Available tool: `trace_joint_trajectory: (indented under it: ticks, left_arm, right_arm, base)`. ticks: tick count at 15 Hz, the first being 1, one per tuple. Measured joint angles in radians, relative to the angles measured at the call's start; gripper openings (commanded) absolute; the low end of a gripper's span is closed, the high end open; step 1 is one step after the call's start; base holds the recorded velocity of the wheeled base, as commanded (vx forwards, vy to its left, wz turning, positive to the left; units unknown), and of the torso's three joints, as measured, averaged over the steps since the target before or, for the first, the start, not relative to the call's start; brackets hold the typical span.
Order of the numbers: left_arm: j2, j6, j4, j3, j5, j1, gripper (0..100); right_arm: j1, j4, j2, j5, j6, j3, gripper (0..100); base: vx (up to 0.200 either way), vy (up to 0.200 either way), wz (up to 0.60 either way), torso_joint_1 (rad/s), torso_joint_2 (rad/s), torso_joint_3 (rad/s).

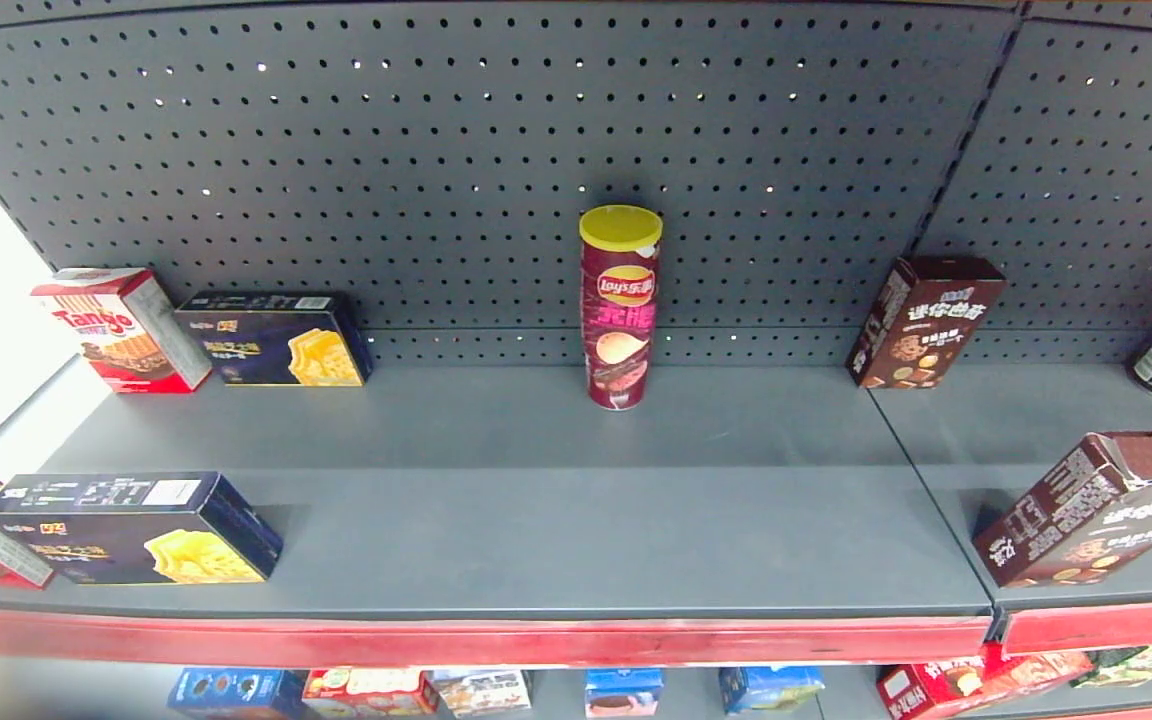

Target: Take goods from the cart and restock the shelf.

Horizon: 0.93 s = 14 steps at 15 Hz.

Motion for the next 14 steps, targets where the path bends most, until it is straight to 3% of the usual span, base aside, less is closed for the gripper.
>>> trace_joint_trajectory:
  ticks: [11, 14]
  left_arm:
    - [0.0, 0.0, 0.0, 0.0, 0.0, 0.0, 100]
    - [0.0, 0.0, 0.0, 0.0, 0.0, 0.0, 100]
  right_arm:
    - [0.0, 0.0, 0.0, 0.0, 0.001, 0.0, 100]
    - [-0.001, 0.0, 0.0, 0.0, 0.005, 0.0, 100]
  base:
    - [0.0, 0.0, 0.6, 0.002, 0.0, 0.002]
    - [0.0, 0.0, 0.0, 0.0, 0.0, 0.0]
